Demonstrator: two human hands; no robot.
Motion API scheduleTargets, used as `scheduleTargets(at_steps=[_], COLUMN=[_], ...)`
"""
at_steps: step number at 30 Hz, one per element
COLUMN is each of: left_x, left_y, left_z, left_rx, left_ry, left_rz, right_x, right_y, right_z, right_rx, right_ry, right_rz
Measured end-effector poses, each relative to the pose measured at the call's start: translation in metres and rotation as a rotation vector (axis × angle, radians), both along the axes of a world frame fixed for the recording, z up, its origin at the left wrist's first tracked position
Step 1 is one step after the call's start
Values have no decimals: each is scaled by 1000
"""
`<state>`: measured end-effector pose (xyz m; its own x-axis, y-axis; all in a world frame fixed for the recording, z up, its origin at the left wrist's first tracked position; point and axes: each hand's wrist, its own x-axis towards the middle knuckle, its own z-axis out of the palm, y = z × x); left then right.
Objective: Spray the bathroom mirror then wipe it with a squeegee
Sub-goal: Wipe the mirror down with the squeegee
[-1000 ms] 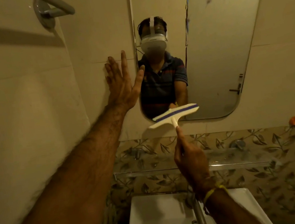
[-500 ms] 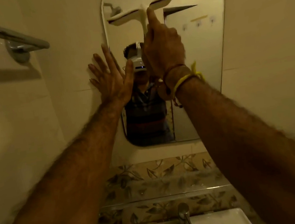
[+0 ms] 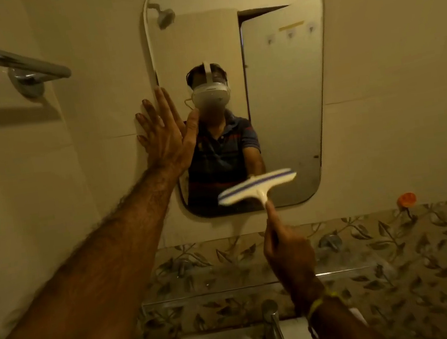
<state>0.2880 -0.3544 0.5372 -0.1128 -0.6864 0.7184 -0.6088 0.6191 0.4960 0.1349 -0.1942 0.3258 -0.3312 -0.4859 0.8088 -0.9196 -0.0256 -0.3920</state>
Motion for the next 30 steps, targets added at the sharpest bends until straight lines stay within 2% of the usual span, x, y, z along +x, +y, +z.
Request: scheduleTargets(at_steps=[3,5,8,11,13,16,18,20,25,30], left_x=[-4,-6,-7,-5,-3,-4,-4,-2,5,14], left_y=[6,9,11,14,16,20,22,22,21,30], left_z=[1,7,10,3,-9,-35,-55,-73,-111,-141], left_rx=[26,47,63,51,30,-25,-59,-67,-80,28], left_ry=[9,14,14,-22,-62,-174,-234,-214,-252,-258], left_rz=[-3,5,15,27,39,80,90,40,-20,-77], right_x=[-10,-16,-25,-35,-37,-33,-27,-18,24,45], right_y=[-9,-22,-39,-47,-48,-47,-43,-36,-16,-4], right_z=[90,161,254,290,279,231,191,145,29,-27], right_rx=[-174,-268,-389,-419,-405,-397,-377,-322,-97,70], right_ry=[-75,-55,-43,-86,-87,-121,-161,-187,-278,-550], right_rz=[50,60,-15,-81,-78,-69,-49,-38,-30,-26])
